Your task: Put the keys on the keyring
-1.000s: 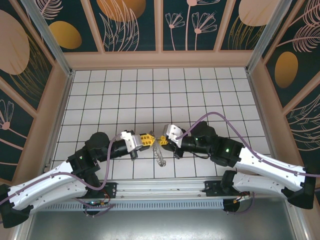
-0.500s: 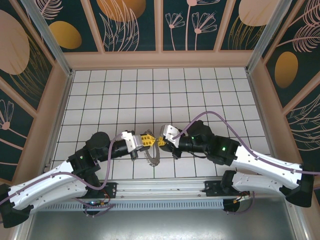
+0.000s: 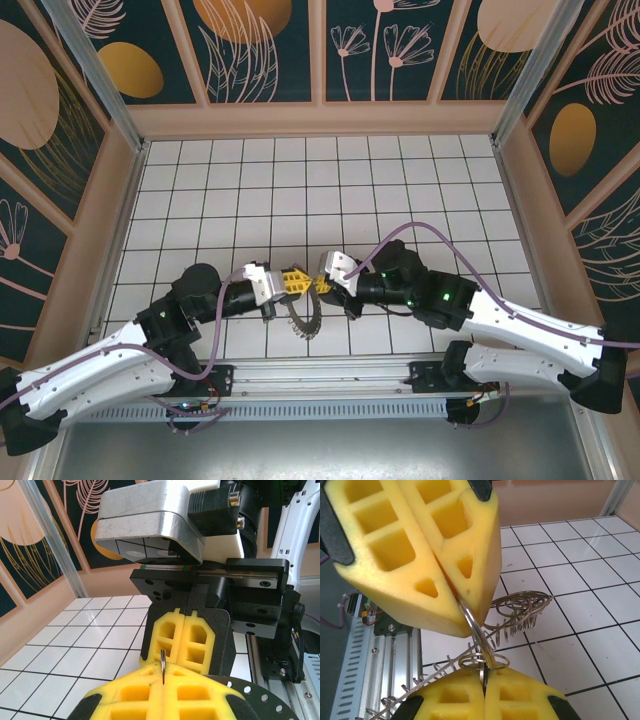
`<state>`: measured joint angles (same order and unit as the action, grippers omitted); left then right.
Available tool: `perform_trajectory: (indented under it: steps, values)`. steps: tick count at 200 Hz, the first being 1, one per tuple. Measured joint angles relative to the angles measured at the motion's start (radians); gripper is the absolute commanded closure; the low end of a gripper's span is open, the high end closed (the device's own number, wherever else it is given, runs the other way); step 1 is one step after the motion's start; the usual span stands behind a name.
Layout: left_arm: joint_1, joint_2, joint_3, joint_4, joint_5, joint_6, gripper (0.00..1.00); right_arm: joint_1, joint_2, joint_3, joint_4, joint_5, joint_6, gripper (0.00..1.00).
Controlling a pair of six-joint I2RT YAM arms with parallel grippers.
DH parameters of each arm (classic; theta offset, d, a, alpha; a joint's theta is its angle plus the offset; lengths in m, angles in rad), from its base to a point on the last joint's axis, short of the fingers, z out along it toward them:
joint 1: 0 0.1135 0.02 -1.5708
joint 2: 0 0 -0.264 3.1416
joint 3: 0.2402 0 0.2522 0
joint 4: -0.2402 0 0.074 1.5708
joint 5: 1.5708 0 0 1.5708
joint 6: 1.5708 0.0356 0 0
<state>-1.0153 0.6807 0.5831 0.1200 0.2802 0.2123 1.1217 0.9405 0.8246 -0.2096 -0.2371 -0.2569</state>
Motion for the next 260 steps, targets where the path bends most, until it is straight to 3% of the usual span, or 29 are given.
perform_trajectory:
  steps: [195, 230, 260]
  values:
    - [0.001, 0.018, 0.019, -0.013, -0.011, 0.031, 1.00, 0.000, -0.065, 0.011, -0.058, 0.016, -0.003, 1.00]
    - [0.002, 0.006, 0.019, -0.019, -0.010, 0.031, 1.00, 0.000, -0.074, 0.011, -0.056, 0.057, 0.000, 0.85]
    - [0.002, 0.003, 0.019, -0.020, -0.003, 0.030, 1.00, 0.000, -0.076, 0.011, -0.055, 0.092, 0.000, 0.95]
